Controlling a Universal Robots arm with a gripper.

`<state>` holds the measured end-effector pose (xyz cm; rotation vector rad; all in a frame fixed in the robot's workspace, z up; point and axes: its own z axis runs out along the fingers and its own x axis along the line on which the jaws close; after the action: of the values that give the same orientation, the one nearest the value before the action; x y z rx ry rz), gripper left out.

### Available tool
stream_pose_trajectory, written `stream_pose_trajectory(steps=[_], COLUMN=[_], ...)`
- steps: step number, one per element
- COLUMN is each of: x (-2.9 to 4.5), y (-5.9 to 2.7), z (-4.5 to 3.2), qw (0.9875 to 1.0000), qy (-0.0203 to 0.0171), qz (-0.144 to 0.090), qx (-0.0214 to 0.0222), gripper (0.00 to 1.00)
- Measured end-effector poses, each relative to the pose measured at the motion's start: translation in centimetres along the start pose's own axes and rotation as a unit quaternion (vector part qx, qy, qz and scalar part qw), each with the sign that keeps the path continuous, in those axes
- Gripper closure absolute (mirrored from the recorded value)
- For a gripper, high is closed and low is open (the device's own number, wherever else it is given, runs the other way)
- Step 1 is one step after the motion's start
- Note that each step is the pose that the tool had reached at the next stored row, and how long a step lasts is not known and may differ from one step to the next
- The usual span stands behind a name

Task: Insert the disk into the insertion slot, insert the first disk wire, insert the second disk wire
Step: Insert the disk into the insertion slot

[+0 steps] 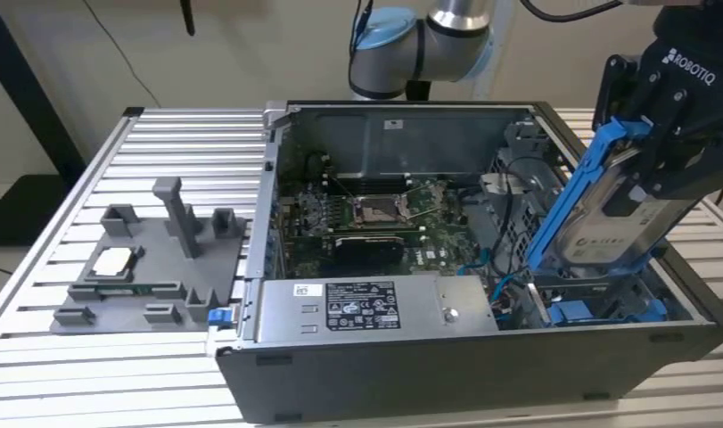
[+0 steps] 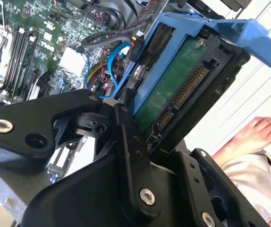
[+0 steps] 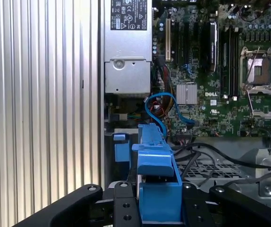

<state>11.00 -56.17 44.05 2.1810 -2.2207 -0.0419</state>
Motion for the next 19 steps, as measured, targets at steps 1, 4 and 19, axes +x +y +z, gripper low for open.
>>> stream_pose_trajectory(steps=[1,4,19], x=[0.00,0.00,0.04], y=[0.00,-0.01,-0.28], z=[0.06,0.25,1.15], qw=[1.0000,1.0000,1.0000], qy=[0.0000,0.0000,-0.0046], qz=[0.000,0.000,0.000], qx=[0.0000,0.0000,-0.0001], gripper=[0.67,0.67,0.67])
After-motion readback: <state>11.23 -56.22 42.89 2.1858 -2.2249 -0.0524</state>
